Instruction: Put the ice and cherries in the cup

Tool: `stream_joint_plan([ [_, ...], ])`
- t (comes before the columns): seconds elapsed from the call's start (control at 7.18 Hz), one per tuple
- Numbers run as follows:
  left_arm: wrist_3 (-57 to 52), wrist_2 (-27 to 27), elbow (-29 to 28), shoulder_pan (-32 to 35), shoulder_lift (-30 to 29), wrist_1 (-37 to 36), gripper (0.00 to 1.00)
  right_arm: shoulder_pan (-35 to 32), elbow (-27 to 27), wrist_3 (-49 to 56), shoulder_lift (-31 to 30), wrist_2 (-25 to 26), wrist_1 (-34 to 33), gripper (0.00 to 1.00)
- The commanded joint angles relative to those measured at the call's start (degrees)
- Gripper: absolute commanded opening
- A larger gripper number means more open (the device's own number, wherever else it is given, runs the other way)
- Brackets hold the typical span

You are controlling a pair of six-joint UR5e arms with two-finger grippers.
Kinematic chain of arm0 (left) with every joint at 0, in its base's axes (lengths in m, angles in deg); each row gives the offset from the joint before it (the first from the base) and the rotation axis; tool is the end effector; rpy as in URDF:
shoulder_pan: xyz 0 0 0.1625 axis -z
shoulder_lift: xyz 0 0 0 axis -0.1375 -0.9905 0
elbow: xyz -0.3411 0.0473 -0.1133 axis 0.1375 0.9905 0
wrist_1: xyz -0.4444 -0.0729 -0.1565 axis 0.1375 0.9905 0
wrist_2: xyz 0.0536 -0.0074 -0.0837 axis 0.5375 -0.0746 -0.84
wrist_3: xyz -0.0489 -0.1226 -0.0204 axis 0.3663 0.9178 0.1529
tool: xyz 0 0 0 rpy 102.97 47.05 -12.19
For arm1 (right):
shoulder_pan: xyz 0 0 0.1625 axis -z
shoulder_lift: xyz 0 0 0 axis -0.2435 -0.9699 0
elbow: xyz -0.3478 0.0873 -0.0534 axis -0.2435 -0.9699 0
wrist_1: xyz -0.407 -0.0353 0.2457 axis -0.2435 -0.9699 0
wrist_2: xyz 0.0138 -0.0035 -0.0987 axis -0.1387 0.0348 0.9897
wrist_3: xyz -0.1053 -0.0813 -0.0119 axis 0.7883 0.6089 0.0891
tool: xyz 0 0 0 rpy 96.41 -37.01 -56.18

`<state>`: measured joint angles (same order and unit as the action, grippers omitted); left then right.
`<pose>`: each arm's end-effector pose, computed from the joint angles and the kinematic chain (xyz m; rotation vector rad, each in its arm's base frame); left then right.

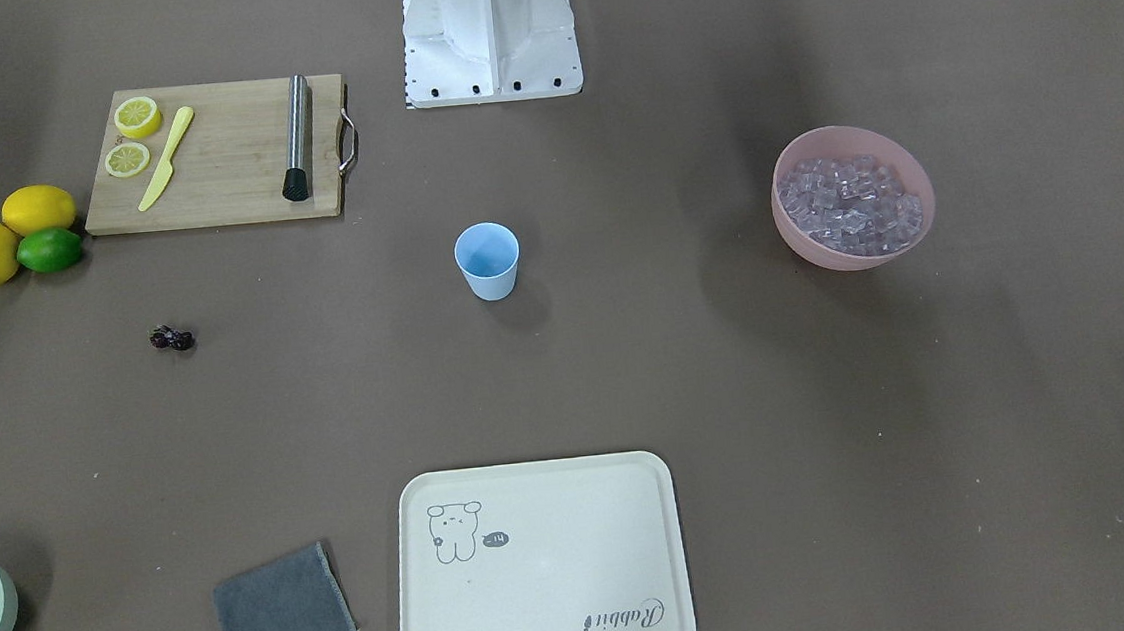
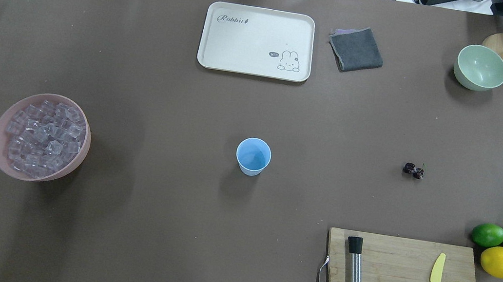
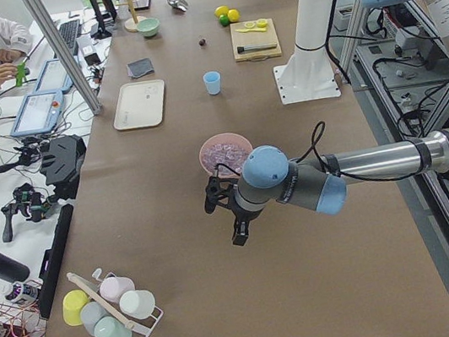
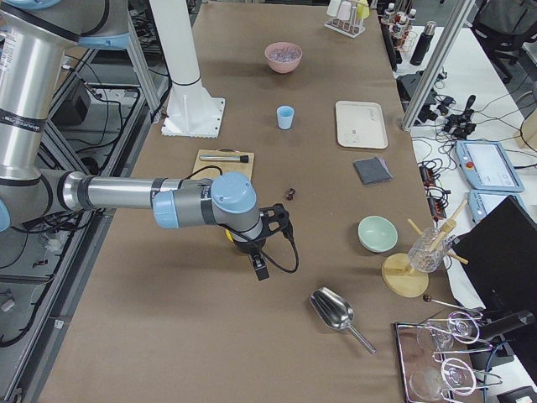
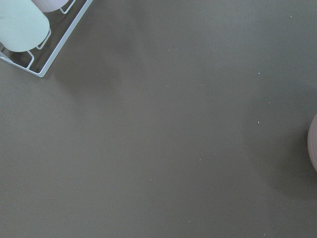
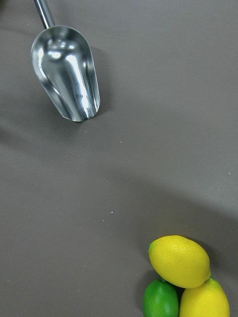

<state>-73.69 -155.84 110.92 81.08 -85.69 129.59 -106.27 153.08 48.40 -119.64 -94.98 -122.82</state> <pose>-0.0239 -0.4445 0.5646 0.3293 0.8718 0.0970 0.0581 -0.4382 0.5732 0.2765 -0.7240 -0.3153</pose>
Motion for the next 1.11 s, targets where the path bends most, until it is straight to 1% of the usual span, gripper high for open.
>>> stream_joint_plan([
  [0.0, 0.61, -0.09, -0.59, -0.04, -0.02, 0.53, 0.97, 0.07, -0.17, 0.43, -0.09, -0.09, 0.21, 1.0],
  [0.42, 0.09, 0.35, -1.03, -0.21, -0.46, 0.53, 0.97, 0.16, -0.26, 0.61, -0.01, -0.53, 0.12, 1.0],
  [0.7, 0.17, 0.08, -1.21, -0.13, -2.38, 0.44, 0.97, 0.16, -0.35, 0.88, -0.01, -0.71, 0.21, 1.0],
  [0.98, 0.61, 0.26, -1.64, -0.21, -2.48, 0.35, 0.97, 0.16, -0.35, 0.97, -0.01, -1.59, 0.21, 1.0],
])
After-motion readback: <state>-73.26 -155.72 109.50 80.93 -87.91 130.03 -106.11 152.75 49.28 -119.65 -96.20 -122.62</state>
